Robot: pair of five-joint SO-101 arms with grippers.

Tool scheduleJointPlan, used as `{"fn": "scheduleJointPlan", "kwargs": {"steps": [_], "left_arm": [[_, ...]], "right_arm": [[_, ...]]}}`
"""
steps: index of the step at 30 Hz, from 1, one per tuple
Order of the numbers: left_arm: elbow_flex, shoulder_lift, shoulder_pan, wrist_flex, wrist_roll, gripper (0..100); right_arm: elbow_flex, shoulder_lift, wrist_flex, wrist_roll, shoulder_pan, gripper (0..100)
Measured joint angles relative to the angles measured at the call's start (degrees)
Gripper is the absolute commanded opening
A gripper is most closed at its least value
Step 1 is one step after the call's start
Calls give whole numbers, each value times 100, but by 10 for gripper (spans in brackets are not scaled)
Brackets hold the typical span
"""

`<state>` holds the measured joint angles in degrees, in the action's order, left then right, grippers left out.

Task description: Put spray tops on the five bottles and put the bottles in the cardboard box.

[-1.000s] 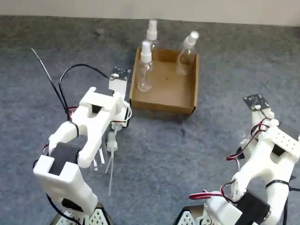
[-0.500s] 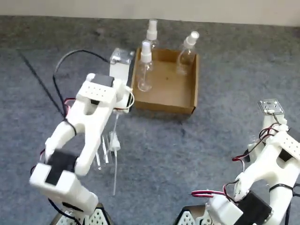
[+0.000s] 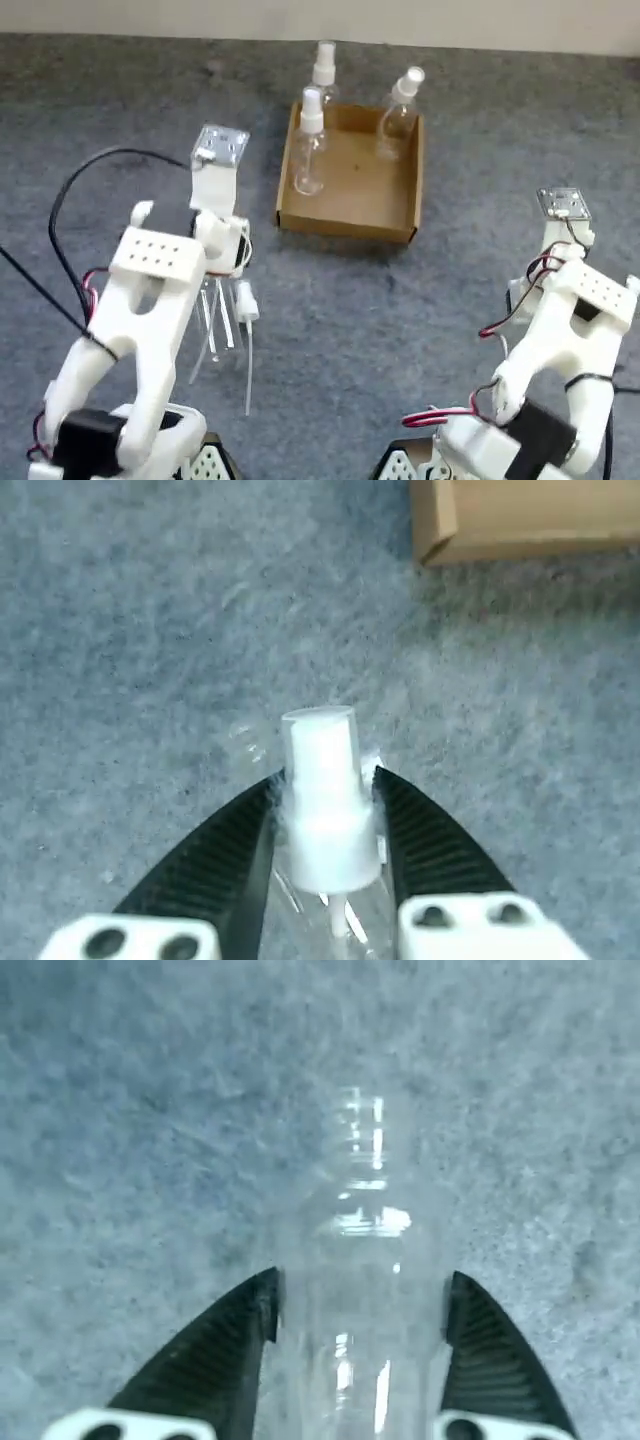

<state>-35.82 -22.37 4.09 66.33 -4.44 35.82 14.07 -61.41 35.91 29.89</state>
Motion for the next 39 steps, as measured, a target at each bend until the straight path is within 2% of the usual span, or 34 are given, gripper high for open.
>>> {"fn": "scheduleJointPlan", "kwargs": {"steps": [7, 14, 19, 25, 39], "left_arm": [[-712, -571, -35, -308, 9, 21], [-1073, -571, -26, -826, 9, 21], [-1081, -571, -26, -879, 9, 21], [-1081, -571, -26, -897, 9, 21], [-1081, -571, -26, -897, 9, 21]], "right_arm": [[-1301, -1398, -387, -44, -35, 214], [-2479, -1644, -677, -44, -229, 214], [-2576, -1697, -870, -132, -448, 214], [-2629, -2321, -1538, -211, -510, 270], [-2637, -2426, -1389, -88, -343, 271]]}}
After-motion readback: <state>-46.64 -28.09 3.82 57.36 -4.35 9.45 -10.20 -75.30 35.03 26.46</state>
